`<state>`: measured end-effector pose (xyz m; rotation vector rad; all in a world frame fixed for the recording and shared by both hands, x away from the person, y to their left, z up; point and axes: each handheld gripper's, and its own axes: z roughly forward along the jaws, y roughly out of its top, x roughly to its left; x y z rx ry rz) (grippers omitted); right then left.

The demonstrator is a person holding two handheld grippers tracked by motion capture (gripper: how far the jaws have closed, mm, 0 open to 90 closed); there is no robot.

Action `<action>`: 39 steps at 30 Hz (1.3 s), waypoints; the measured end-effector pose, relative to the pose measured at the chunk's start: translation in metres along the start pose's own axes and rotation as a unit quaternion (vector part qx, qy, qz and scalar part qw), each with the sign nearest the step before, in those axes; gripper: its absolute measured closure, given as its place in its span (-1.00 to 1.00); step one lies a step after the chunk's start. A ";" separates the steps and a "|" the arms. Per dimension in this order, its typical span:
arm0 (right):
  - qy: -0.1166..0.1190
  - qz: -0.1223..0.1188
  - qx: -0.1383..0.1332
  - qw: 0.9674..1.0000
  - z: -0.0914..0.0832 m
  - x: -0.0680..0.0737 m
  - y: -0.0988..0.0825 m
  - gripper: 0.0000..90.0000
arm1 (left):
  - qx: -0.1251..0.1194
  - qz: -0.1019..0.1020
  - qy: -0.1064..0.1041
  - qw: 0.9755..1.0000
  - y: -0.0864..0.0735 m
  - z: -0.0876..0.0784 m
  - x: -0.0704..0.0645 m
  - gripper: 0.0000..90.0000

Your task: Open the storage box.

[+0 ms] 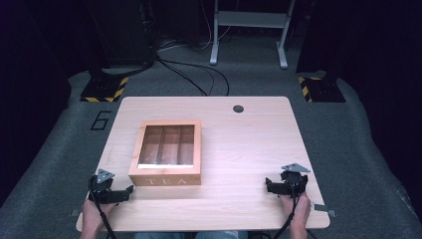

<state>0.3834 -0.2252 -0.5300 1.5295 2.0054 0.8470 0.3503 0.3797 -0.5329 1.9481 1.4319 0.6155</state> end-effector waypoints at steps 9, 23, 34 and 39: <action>0.003 0.003 0.000 1.000 0.001 0.000 0.000 -1.00 | -0.001 0.004 -0.004 1.000 0.000 0.000 -0.001 -1.00; 0.001 0.002 -0.002 1.000 0.000 0.000 0.000 -1.00 | 0.008 0.031 -0.027 0.999 -0.002 -0.004 -0.004 -1.00; 0.002 -0.006 -0.001 1.000 0.000 -0.001 0.000 -0.97 | -0.107 0.023 -0.111 0.988 0.004 -0.021 -0.017 -1.00; 0.003 -0.002 -0.003 1.000 0.000 0.000 0.000 -0.96 | -0.127 0.011 -0.115 0.985 0.011 -0.023 -0.016 -0.89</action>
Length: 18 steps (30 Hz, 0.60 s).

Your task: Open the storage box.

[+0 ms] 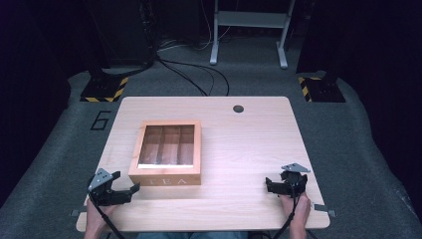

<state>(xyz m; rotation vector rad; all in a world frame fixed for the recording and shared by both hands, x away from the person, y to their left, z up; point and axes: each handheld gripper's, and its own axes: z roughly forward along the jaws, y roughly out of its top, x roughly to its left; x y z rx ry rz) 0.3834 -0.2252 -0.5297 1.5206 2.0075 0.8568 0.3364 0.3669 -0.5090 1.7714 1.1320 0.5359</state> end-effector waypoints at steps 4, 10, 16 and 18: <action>0.000 0.001 -0.001 1.000 0.000 0.000 0.000 -0.96 | -0.015 -0.003 -0.014 1.000 0.003 -0.003 0.001 -0.67; -0.002 0.001 -0.005 1.000 0.000 0.001 0.000 -0.94 | -0.021 0.002 -0.025 0.999 0.004 -0.002 0.000 -0.44; -0.001 0.001 -0.005 1.000 0.000 0.001 0.000 -0.93 | -0.023 0.012 -0.024 0.999 0.003 -0.001 -0.001 -0.28; -0.002 0.001 -0.003 1.000 -0.001 0.001 0.000 -0.93 | -0.023 0.016 -0.026 0.999 0.003 -0.001 -0.002 -0.23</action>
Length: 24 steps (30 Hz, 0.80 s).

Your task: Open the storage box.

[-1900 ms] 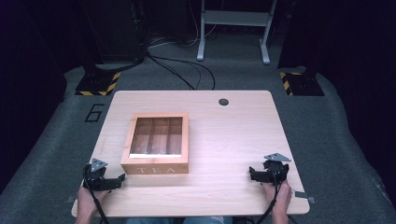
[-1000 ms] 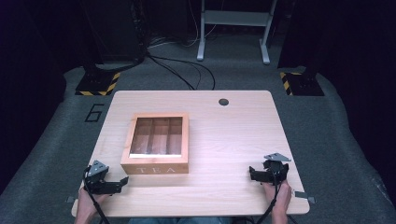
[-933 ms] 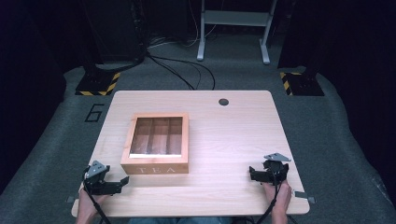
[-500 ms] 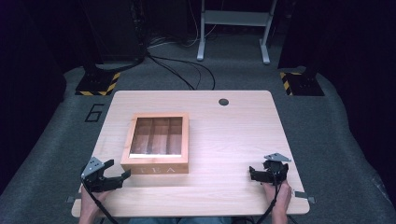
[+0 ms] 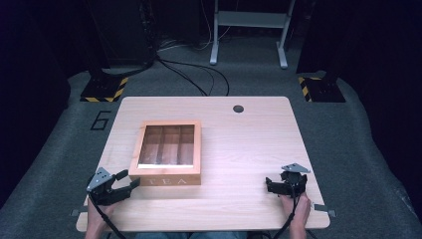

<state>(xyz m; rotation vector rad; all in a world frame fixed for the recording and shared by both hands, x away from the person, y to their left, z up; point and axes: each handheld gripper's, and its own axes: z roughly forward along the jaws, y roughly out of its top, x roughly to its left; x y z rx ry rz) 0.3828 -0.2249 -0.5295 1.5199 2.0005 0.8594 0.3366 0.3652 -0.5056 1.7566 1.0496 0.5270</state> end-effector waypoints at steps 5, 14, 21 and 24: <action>0.000 0.000 -0.001 1.000 0.000 0.000 0.000 -0.93 | 0.005 0.001 -0.014 1.000 0.000 0.001 0.000 -0.11; -0.001 0.001 -0.002 1.000 0.000 0.000 0.000 -0.93 | -0.003 0.003 -0.013 1.000 0.001 0.001 0.000 0.02; -0.001 0.000 -0.002 1.000 0.000 0.000 0.000 -0.93 | 0.002 0.009 -0.010 1.000 0.002 0.000 -0.001 0.03; -0.001 0.000 -0.002 1.000 0.000 0.000 0.000 -0.93 | -0.002 0.009 -0.007 1.000 0.002 0.000 -0.001 0.04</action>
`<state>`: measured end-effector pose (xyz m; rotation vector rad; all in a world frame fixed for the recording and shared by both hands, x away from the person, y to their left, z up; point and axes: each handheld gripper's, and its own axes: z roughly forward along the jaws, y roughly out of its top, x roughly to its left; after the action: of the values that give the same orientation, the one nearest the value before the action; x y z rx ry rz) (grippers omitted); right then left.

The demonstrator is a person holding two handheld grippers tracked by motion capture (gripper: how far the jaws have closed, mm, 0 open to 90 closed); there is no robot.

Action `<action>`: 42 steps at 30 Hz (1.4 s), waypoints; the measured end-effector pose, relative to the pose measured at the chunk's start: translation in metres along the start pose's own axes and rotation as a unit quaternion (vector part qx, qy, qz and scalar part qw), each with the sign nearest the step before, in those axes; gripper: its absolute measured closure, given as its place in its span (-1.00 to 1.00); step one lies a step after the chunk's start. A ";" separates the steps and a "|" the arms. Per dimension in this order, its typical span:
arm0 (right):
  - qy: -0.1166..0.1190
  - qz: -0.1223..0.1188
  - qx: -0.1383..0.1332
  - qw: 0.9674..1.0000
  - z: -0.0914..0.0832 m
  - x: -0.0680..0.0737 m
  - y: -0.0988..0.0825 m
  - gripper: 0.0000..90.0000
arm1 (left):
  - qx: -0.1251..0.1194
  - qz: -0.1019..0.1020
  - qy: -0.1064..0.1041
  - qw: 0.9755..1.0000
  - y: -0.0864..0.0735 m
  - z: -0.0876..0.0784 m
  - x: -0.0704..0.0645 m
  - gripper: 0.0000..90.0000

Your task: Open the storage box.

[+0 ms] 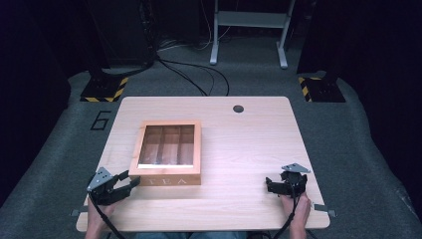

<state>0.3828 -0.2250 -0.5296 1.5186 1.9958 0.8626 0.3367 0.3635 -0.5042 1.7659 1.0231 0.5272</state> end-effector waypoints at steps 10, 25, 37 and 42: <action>0.000 0.001 0.000 1.000 0.000 0.000 0.000 -0.91 | 0.003 0.002 0.002 1.000 0.000 -0.001 -0.001 0.05; 0.001 0.001 0.000 1.000 0.000 0.000 0.000 -0.91 | -0.003 0.005 0.006 1.000 0.001 -0.002 -0.002 0.05; 0.001 0.002 0.000 1.000 0.000 0.000 0.000 -0.91 | -0.025 0.009 0.016 1.000 0.003 -0.001 -0.006 0.05; 0.001 0.002 0.000 1.000 0.000 0.000 0.000 -0.91 | -0.035 0.010 0.018 0.999 0.005 -0.001 -0.006 0.05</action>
<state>0.3825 -0.2247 -0.5294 1.5221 1.9949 0.8657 0.3345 0.3584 -0.4984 1.7122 1.0014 0.6005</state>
